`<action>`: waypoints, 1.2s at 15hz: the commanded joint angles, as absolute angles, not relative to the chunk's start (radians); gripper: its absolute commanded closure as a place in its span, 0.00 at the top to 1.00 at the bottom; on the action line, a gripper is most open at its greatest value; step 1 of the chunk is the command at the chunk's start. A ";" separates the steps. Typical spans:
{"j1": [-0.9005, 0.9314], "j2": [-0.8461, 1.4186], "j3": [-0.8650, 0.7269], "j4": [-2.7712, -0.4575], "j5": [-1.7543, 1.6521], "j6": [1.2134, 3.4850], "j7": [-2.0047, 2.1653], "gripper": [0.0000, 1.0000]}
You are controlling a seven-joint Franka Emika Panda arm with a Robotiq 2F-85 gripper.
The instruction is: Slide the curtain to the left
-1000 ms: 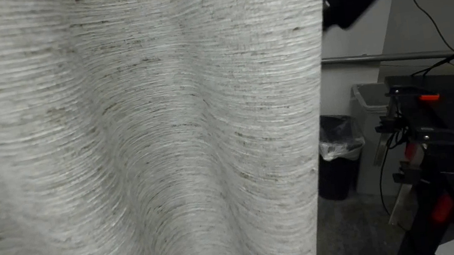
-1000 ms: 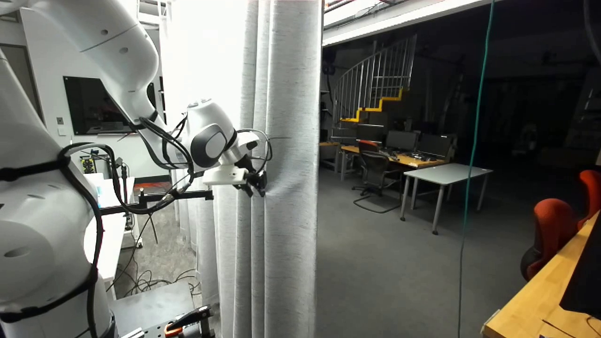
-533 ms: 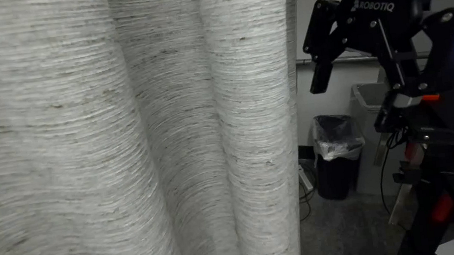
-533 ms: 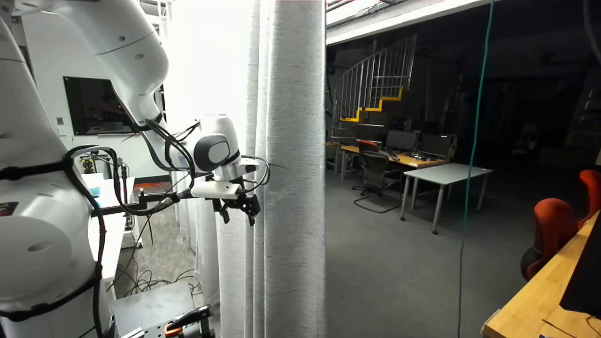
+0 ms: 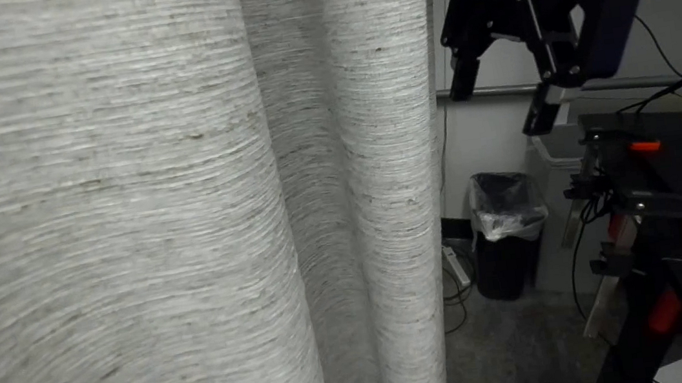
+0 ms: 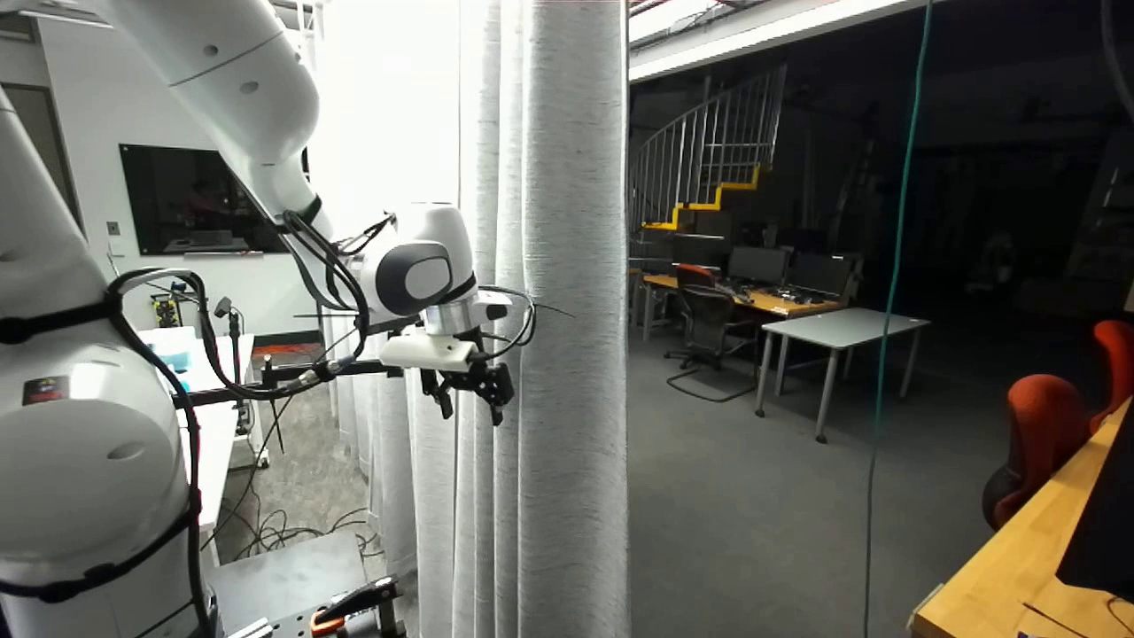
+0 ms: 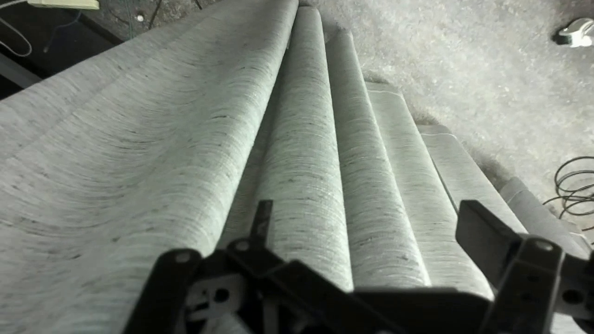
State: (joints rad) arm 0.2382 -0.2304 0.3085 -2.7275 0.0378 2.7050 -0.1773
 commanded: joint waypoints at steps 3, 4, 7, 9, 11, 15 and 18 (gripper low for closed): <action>0.188 -0.328 0.148 -2.751 0.002 2.691 -0.198 1.00; 0.163 -0.328 0.123 -2.742 -0.014 2.692 -0.192 1.00; 0.081 -0.317 0.059 -2.707 -0.058 2.695 -0.175 1.00; 0.042 -0.306 0.033 -2.685 -0.078 2.690 -0.168 1.00; 0.017 -0.299 0.018 -2.670 -0.087 2.684 -0.163 1.00; 0.002 -0.298 0.027 -2.636 -0.066 2.638 -0.103 1.00; 0.025 -0.295 0.035 -2.592 -0.024 2.549 -0.046 1.00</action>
